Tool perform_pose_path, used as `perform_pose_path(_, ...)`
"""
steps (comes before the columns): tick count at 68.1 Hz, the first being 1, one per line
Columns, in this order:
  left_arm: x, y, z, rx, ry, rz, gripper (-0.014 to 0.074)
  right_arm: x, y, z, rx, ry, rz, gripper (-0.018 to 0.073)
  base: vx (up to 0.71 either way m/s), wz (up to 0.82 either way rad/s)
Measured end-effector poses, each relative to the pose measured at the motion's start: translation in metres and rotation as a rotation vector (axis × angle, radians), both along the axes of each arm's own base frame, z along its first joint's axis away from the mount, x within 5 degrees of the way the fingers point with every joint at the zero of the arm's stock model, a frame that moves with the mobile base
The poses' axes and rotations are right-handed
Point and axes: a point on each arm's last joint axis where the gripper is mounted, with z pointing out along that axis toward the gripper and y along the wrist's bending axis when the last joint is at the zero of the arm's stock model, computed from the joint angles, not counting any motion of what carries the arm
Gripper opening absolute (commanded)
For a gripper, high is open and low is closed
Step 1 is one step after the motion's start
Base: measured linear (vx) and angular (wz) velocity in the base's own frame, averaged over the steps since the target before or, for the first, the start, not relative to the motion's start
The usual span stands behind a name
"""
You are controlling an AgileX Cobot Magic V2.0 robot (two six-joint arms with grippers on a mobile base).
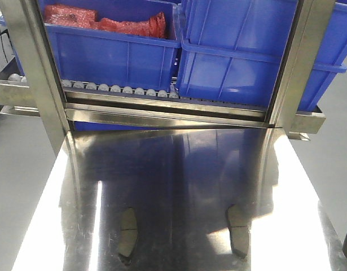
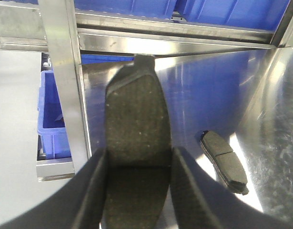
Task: Move and align brake pads A on conveyor
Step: 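Lift the brake pad with the right gripper off the table, then turn the base away from the table holding both pads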
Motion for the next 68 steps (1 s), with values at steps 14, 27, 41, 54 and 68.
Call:
perform_pose_path(14,0.0000,0.0000,0.0000,0.000,0.000,0.000,-0.0006,0.0000,0.0000,0.0000,0.001,0.000,0.000,-0.0010,0.00,0.00)
perform_pose_path(27,0.0000,0.0000,0.0000,0.000,0.000,0.000,-0.0006,0.0000,0.0000,0.0000,0.001,0.000,0.000,-0.0010,0.00,0.00)
perform_pose_path(41,0.0000,0.0000,0.0000,0.000,0.000,0.000,-0.0006,0.0000,0.0000,0.0001,0.001,-0.001,0.000,-0.0010,0.00,0.00)
perform_pose_path(54,0.0000,0.0000,0.0000,0.000,0.000,0.000,-0.0006,0.0001,0.0000,0.0002,0.001,-0.003,0.000,-0.0010,0.00,0.00)
perform_pose_path(68,0.0000,0.0000,0.0000,0.000,0.000,0.000,-0.0006,0.0001,0.0000,0.0003,0.001,-0.003,0.000,-0.0010,0.00,0.02)
